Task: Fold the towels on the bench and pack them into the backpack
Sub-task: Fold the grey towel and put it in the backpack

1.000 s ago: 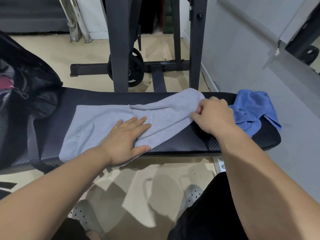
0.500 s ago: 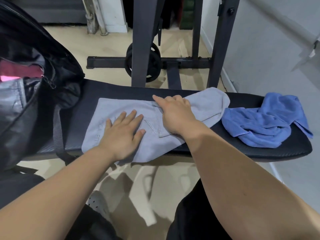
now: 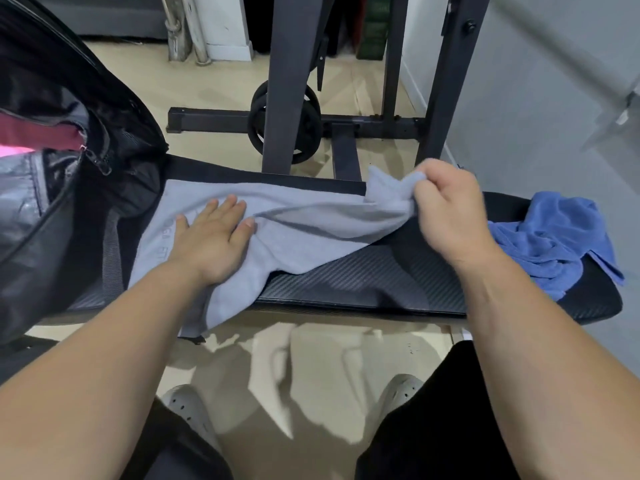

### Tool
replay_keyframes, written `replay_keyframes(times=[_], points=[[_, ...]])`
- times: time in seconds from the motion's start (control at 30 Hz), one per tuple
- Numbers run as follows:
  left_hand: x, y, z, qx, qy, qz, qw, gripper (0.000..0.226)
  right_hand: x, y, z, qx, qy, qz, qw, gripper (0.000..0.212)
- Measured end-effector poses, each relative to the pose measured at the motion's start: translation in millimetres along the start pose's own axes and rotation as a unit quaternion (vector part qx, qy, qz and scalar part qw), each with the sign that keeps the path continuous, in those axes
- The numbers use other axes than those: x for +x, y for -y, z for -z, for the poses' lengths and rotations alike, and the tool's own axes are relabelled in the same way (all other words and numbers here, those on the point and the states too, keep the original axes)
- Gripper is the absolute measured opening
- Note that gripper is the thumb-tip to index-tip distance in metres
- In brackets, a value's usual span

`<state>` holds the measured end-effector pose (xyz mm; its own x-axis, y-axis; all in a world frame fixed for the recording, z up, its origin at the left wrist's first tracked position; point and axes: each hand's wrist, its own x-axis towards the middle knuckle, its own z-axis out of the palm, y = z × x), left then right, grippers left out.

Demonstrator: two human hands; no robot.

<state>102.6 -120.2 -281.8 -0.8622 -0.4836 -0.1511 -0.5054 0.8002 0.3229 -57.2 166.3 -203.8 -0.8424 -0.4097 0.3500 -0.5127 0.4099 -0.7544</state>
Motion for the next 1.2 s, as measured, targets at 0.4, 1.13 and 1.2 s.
replay_keyframes(times=[0.4,1.13,1.2], points=[[-40.6,-52.9,-6.5,0.054,-0.042,-0.202,0.977,0.055,-36.8,-13.8,31.9,-0.26,0.204,-0.109,0.938,0.046],[-76.1,-113.3,13.7,-0.11,0.008,-0.214,0.971,0.024,-22.1,-16.4,26.5,-0.193,0.009,-0.174,0.966,0.019],[-63.9,-118.6,11.1,-0.109,-0.057,-0.205,0.971,0.016,-25.6,-18.8,40.8,-0.172,0.037,-0.208,0.962,0.018]])
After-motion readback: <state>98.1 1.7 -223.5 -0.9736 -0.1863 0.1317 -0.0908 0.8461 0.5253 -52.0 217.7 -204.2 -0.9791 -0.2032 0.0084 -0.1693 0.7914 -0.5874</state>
